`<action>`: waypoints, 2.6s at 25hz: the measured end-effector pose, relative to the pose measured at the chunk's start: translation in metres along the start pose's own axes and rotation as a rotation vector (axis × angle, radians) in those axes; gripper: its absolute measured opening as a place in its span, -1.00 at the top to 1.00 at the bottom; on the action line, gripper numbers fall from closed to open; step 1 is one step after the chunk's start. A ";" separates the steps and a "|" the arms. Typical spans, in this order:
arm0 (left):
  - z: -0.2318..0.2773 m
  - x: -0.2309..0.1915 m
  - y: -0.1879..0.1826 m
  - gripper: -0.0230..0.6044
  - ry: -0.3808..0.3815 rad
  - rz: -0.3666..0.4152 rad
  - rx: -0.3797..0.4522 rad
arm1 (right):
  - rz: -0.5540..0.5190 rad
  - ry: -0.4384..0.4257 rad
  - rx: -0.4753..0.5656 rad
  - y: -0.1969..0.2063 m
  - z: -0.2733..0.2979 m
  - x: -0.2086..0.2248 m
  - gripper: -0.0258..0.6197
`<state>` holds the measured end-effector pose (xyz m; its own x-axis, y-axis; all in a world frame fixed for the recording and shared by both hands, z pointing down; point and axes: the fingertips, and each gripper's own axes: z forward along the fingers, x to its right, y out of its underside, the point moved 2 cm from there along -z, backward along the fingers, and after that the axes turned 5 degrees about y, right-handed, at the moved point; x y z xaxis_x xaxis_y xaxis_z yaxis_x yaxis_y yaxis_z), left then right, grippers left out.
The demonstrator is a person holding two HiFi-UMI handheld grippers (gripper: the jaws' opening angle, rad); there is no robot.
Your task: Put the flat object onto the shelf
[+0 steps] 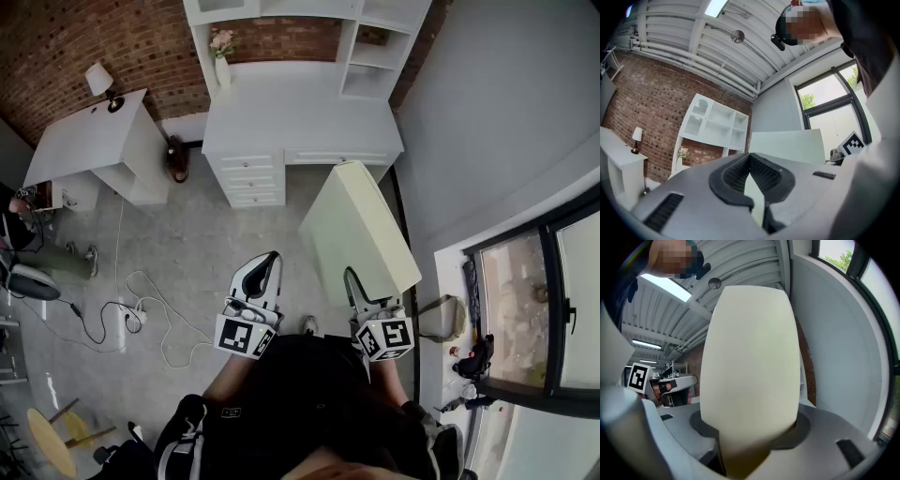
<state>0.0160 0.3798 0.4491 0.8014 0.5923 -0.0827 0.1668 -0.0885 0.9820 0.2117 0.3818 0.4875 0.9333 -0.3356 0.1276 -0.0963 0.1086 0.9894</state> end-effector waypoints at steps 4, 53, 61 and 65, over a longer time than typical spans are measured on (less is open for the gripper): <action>0.000 -0.002 0.000 0.90 0.001 -0.005 0.001 | 0.000 -0.001 0.002 -0.001 0.002 -0.001 0.06; 0.124 -0.172 0.030 0.90 -0.071 -0.006 -0.033 | 0.000 -0.046 -0.018 0.001 0.217 0.030 0.06; 0.180 -0.264 0.018 0.90 0.008 -0.010 -0.017 | -0.016 0.009 -0.014 -0.027 0.311 0.006 0.06; 0.190 -0.297 0.024 0.90 -0.014 -0.040 -0.023 | -0.014 0.021 -0.040 -0.026 0.345 0.005 0.06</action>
<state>-0.1088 0.0492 0.4646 0.8022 0.5839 -0.1246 0.1862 -0.0465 0.9814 0.0994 0.0546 0.4863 0.9416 -0.3176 0.1120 -0.0696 0.1418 0.9874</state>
